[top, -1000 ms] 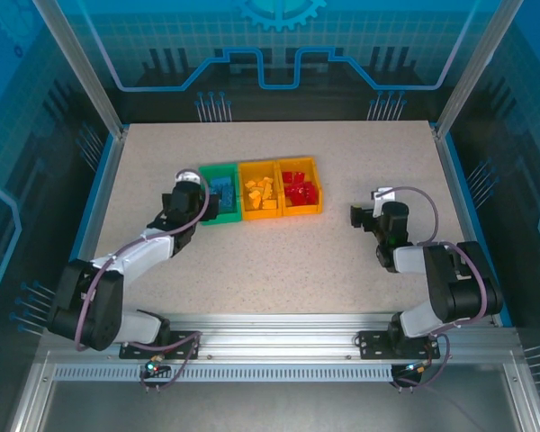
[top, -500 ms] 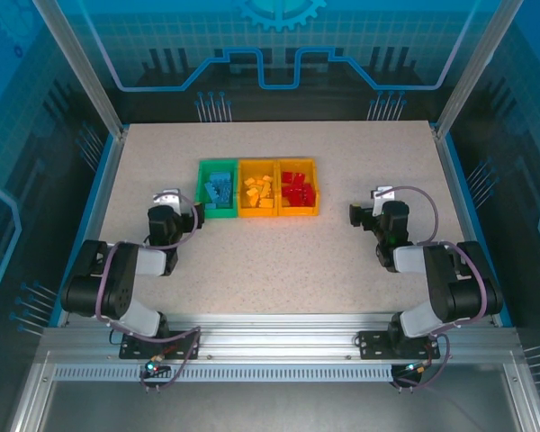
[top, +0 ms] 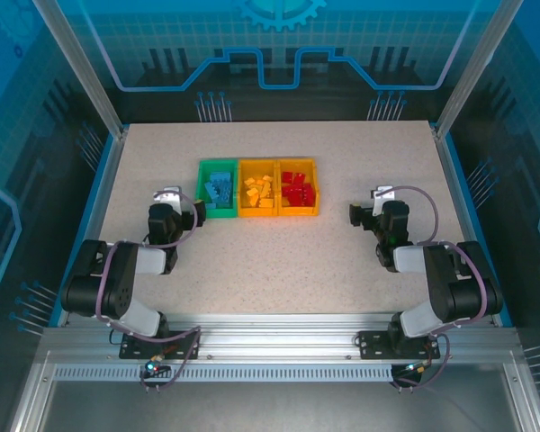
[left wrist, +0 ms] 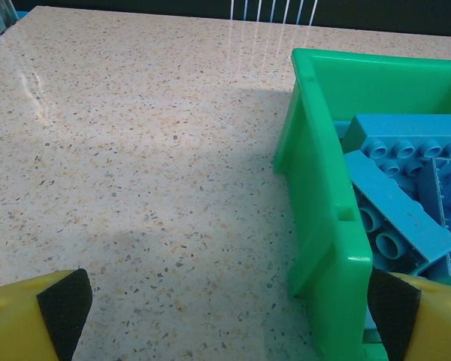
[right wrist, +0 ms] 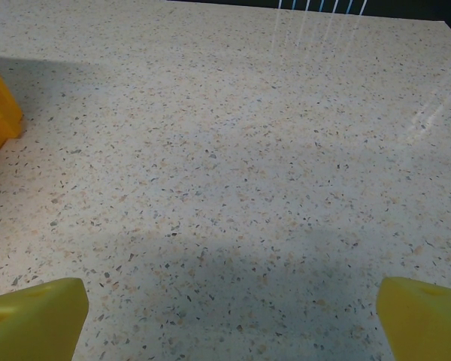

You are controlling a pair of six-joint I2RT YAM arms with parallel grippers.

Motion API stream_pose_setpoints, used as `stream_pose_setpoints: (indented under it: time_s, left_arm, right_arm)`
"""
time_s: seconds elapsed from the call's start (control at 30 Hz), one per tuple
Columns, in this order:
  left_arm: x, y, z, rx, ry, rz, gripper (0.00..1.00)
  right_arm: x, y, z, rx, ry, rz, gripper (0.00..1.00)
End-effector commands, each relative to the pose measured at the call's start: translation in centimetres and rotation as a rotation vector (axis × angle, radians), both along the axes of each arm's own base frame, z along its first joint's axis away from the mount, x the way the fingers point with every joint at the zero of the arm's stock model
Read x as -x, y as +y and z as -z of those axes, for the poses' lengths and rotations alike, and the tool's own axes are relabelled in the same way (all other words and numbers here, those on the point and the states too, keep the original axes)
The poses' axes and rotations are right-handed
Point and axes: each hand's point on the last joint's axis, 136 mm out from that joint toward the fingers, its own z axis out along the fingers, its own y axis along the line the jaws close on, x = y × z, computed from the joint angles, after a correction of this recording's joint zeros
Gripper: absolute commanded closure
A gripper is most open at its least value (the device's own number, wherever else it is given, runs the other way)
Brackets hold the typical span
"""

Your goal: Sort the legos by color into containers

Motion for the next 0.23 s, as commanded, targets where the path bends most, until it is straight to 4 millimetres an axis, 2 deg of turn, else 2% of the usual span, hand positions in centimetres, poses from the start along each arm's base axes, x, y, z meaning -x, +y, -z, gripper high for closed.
stream_pose_setpoints:
  time_s: [0.0, 0.2]
  left_arm:
    - [-0.8, -0.07, -1.12, 0.006, -0.043, 0.012, 0.01]
    - [-0.8, -0.07, -1.11, 0.005, -0.042, 0.013, 0.01]
  right_arm:
    - [-0.88, 0.52, -1.45, 0.009, -0.047, -0.033, 0.0]
    - [-0.88, 0.51, -1.47, 0.008, -0.047, -0.034, 0.0]
